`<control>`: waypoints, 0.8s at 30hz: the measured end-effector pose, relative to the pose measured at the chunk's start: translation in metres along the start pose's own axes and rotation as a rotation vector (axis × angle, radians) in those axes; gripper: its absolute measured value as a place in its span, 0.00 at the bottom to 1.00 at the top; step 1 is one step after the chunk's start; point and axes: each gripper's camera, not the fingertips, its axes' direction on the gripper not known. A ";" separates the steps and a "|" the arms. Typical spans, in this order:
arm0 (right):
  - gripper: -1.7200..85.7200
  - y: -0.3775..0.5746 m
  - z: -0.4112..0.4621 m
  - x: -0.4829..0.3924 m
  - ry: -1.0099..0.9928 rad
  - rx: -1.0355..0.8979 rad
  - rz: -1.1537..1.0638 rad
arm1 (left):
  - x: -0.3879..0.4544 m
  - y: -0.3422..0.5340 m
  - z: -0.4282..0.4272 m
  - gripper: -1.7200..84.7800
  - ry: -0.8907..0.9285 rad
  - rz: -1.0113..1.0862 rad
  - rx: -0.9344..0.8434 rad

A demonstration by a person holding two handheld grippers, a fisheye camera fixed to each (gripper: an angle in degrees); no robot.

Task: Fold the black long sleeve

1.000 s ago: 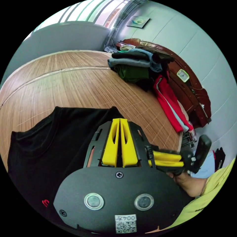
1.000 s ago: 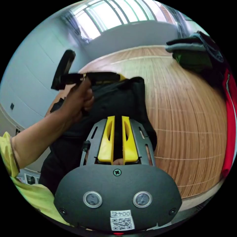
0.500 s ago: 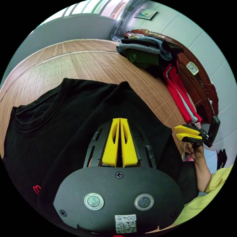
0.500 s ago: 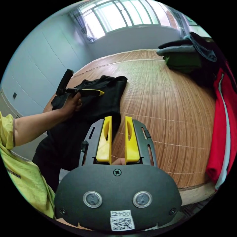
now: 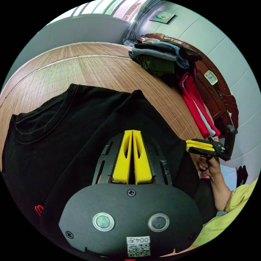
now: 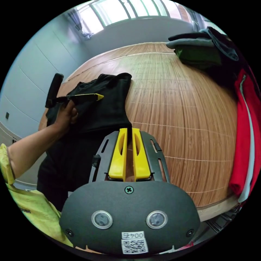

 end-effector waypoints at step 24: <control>0.09 -0.042 0.085 -0.072 -0.016 -0.009 -0.102 | -0.035 -0.157 0.033 0.08 0.072 0.024 0.031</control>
